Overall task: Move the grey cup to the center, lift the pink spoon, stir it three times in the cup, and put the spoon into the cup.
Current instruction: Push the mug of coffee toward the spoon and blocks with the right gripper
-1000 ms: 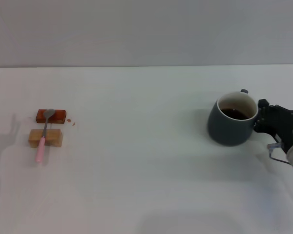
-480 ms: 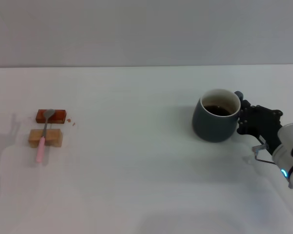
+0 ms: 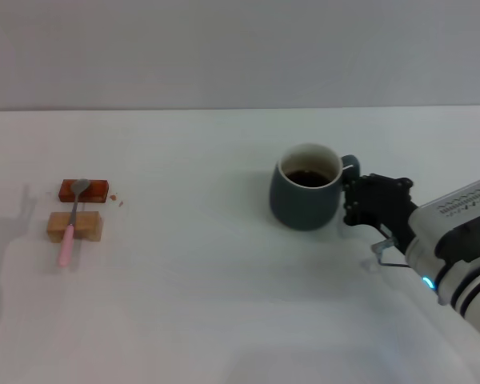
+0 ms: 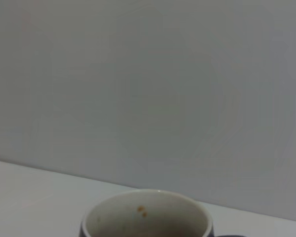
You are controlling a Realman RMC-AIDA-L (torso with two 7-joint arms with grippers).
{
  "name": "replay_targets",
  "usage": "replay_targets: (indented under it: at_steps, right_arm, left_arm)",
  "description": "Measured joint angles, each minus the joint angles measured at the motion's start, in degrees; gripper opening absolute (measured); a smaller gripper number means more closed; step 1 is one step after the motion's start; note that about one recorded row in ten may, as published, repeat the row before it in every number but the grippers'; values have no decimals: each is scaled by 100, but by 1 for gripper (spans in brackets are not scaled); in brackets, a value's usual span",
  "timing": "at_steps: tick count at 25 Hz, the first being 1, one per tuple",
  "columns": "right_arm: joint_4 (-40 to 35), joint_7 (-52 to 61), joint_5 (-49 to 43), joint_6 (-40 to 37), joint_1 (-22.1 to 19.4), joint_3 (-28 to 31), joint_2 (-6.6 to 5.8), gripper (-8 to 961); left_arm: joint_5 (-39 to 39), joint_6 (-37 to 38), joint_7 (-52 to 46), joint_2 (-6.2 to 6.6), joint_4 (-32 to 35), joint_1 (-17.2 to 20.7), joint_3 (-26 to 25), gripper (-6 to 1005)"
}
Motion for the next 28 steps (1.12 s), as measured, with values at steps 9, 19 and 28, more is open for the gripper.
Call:
replay_targets:
  at_steps: [9, 19, 28]
  right_arm:
    - [284, 0, 0, 186, 179, -276, 10, -1]
    - [489, -1, 0, 301, 344, -518, 9, -2]
    - [630, -1, -8, 441, 437, -737, 9, -1]
  left_arm:
    - [6, 7, 0, 0, 0, 22, 0, 823]
    - [-14, 18, 0, 0, 0, 49, 65, 823]
    - [-16, 17, 0, 0, 0, 54, 72, 823]
